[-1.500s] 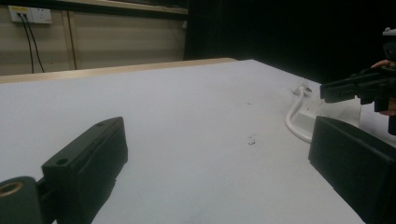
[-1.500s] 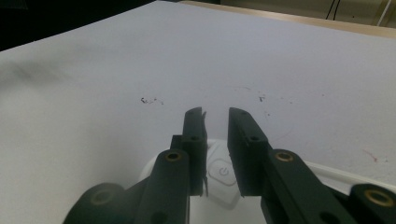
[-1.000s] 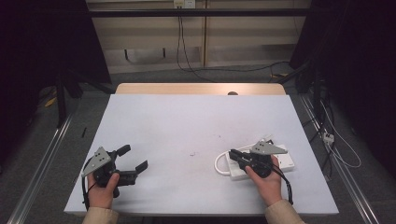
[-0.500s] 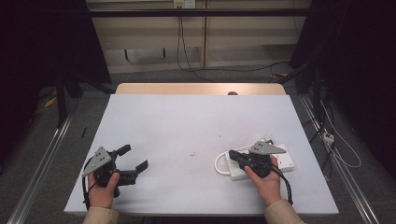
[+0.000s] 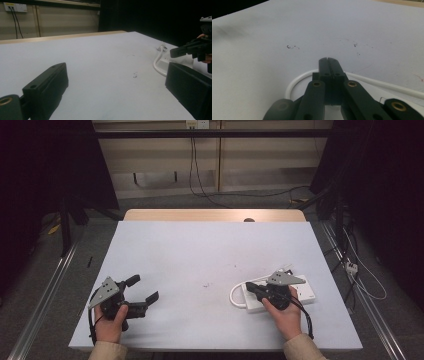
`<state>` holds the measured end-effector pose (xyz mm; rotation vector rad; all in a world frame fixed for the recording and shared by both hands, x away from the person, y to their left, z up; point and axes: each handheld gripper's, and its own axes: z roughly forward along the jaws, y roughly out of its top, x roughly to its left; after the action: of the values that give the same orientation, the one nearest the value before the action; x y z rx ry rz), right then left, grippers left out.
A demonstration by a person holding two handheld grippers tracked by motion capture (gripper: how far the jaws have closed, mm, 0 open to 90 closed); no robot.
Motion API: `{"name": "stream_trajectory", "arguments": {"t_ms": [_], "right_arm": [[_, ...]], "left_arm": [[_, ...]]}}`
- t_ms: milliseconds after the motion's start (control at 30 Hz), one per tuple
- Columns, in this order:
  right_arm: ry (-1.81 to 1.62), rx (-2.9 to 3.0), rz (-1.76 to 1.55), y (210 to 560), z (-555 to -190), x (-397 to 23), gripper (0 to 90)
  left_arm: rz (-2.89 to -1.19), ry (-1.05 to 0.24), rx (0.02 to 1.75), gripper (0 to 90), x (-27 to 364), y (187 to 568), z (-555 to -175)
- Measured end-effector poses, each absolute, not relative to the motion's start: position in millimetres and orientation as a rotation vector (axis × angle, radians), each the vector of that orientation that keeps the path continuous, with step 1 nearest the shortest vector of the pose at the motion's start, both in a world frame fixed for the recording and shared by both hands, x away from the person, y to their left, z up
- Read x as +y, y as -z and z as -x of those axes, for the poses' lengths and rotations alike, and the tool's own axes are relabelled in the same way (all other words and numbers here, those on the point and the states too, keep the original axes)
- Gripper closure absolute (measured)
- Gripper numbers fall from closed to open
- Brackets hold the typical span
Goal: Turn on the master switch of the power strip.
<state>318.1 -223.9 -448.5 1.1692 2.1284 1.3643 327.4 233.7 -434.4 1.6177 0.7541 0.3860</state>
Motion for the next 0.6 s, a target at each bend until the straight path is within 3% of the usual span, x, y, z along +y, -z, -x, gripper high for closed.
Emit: {"name": "stream_trajectory", "arguments": {"t_ms": [600], "right_arm": [[-1.316,2.136,-1.170,451.5,-319.5,-226.7,90.0]], "left_arm": [[-1.617,-0.384,0.752,4.3,233.4,434.4,-328.1]]}}
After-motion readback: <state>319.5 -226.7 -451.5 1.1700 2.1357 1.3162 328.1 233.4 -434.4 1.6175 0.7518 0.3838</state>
